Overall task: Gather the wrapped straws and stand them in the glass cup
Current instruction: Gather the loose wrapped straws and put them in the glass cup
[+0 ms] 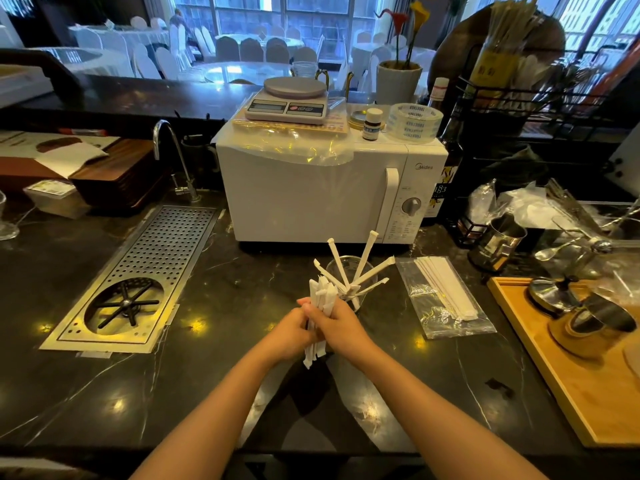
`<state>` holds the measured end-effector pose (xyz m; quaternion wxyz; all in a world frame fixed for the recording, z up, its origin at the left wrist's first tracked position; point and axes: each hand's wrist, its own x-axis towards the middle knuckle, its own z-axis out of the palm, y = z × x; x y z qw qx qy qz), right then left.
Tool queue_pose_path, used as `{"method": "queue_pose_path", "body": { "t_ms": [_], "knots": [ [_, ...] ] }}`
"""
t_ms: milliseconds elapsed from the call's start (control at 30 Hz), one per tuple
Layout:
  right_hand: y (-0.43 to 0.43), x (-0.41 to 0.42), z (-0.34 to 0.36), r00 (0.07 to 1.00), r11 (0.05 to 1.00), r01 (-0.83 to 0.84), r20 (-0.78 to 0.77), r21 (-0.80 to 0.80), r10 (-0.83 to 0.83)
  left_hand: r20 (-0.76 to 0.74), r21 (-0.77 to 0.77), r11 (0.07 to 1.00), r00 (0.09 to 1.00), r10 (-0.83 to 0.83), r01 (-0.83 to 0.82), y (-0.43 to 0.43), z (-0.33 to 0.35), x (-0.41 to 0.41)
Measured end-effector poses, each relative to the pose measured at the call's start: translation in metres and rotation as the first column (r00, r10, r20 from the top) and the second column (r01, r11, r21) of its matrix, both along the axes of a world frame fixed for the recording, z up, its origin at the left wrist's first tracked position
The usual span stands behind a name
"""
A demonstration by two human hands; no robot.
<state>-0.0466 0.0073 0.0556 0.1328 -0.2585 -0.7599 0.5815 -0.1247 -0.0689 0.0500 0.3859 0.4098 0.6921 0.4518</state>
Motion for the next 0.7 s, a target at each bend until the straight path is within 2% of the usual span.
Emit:
{"method": "queue_pose_path", "body": {
  "t_ms": [267,400,533,700],
  "knots": [
    [0.019,-0.008,0.086,0.974,0.996,0.026,-0.226,0.083,-0.006,-0.227,0.106,0.991,0.972,-0.056,0.082,0.021,0.081,-0.023],
    [0.039,-0.012,0.129,0.949,0.996,0.042,-0.315,0.075,-0.016,-0.254,0.18,0.978,0.965,-0.06,0.109,0.046,0.121,-0.03],
    [0.063,-0.017,0.14,0.952,0.988,0.122,-0.292,0.089,-0.091,-0.259,0.192,0.977,0.965,-0.04,0.092,0.076,0.13,-0.032],
    [0.087,-0.019,0.115,0.98,0.989,0.124,-0.164,0.083,-0.109,-0.186,0.118,0.991,0.982,-0.044,0.067,0.101,0.106,-0.031]
  ]
}}
